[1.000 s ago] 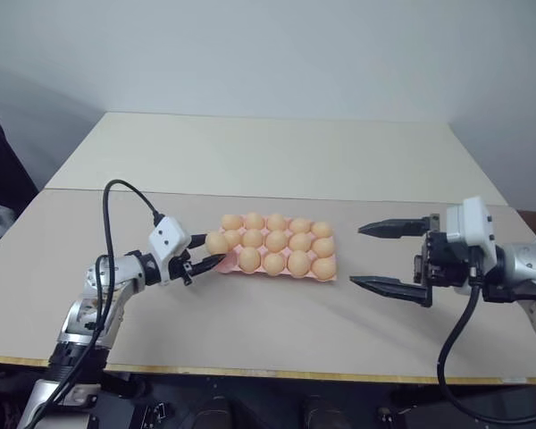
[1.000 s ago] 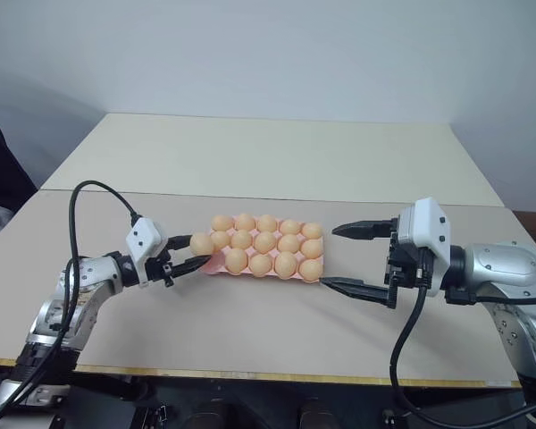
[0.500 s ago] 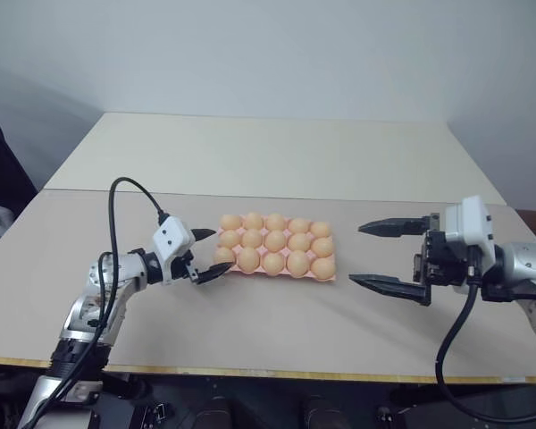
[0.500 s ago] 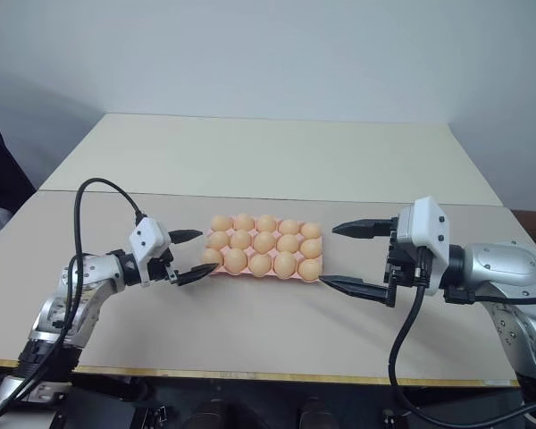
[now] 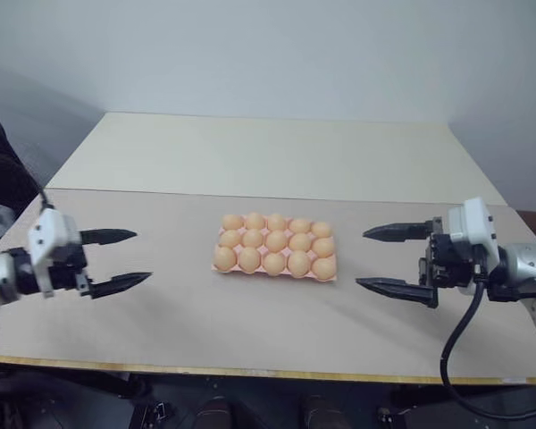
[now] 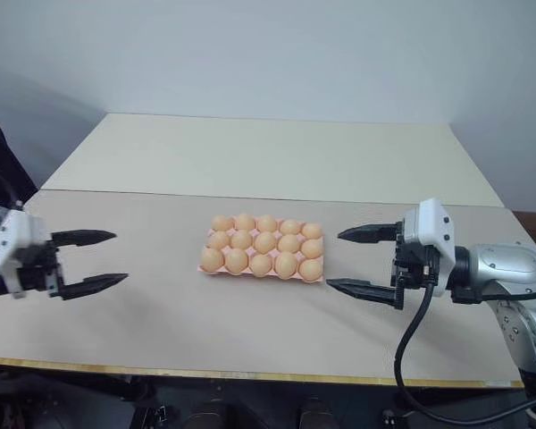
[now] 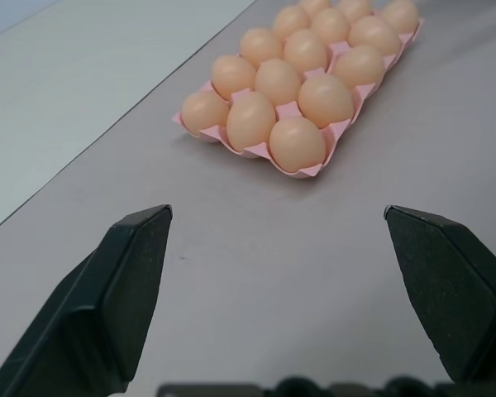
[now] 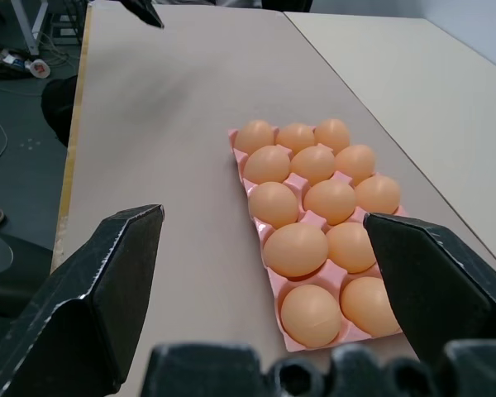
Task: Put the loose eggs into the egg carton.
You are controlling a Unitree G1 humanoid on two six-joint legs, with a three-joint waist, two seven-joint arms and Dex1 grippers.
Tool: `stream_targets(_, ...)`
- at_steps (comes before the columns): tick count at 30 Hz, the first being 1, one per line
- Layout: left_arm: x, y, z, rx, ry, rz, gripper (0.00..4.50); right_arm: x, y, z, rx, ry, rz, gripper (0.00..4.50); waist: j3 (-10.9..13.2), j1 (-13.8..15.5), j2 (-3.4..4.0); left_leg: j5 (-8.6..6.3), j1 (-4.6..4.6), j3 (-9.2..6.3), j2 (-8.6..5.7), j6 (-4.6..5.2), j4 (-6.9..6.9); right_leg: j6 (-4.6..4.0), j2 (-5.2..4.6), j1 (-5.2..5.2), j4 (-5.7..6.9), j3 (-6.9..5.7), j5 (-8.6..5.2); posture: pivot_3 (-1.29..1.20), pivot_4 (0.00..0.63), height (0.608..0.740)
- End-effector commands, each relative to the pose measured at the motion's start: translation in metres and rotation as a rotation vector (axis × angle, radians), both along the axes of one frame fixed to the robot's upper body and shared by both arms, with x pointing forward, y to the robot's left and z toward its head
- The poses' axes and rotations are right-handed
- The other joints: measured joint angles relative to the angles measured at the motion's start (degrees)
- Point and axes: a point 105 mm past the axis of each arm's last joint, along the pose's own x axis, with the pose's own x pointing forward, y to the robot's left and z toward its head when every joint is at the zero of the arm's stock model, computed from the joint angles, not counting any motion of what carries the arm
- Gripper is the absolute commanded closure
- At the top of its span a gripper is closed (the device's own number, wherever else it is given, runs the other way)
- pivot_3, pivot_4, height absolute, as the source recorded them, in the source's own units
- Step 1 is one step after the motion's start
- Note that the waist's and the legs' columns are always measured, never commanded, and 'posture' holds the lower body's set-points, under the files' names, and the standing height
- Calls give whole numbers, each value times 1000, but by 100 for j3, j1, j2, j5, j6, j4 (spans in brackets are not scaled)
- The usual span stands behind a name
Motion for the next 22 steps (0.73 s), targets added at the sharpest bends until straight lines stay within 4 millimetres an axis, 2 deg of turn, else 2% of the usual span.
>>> stream_targets(1, -14, -1, 13, -7, -24, -20, 25, -2, -1, 9, -19, -41, 25, 0, 0, -6, 0, 0, -1, 1, 0, 0, 0, 0, 0, -2, 0, 0, 0, 0, 150, 740)
stream_targets(6, -24, -8, 8, -18, -4, -23, 25, -2, -3, 7, -33, -31, 36, 0, 0, 3, 0, 0, -1, 1, 2, 0, 0, -1, 1, -3, 0, 0, 0, 0, 150, 740)
stream_targets(22, -27, -21, 4, -39, 54, -7, 25, -5, -4, 3, -27, -23, 25, 0, 0, -2, 0, 0, -1, 2, 1, 0, 0, -1, 1, -2, -1, 1, 0, 0, 150, 740)
